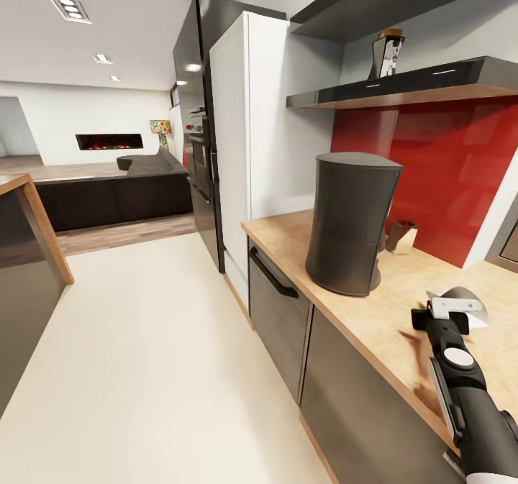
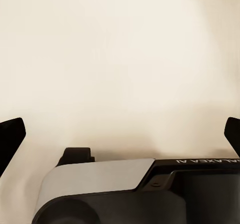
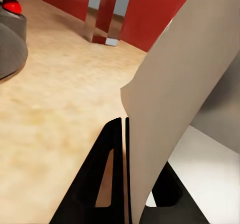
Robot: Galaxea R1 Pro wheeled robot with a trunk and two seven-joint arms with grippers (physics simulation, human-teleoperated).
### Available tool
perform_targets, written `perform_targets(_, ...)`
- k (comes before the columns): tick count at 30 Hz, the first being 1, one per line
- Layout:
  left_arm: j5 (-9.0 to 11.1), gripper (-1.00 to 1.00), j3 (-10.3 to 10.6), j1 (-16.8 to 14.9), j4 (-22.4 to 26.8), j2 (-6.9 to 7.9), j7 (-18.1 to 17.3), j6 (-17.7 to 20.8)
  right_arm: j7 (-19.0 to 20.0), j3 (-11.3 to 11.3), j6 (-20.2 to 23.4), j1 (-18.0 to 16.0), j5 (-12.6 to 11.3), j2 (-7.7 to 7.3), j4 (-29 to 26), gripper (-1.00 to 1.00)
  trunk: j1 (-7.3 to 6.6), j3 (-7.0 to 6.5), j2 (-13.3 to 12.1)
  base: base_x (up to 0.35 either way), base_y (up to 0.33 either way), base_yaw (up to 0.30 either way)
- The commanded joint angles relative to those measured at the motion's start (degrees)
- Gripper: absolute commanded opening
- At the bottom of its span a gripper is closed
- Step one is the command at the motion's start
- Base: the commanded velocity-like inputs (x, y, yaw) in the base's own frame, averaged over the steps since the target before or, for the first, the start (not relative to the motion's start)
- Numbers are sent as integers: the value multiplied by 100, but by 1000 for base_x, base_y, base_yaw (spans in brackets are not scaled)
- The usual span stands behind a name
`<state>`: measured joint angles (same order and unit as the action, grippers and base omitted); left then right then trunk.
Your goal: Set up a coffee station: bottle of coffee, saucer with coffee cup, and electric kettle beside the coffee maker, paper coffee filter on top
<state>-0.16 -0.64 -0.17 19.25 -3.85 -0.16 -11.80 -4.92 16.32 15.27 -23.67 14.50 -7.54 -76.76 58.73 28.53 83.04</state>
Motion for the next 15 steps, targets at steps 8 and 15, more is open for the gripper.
perform_targets(8,-2,100,-7,-1,0,-1,-2,-15,-12,-15,46,-2,44,7,-56,-100,0,6,3,0,0,0)
perform_targets(15,-2,100,-7,-1,0,-1,-2,-15,-15,-15,46,0,44,7,-58,-100,0,6,3,0,0,0)
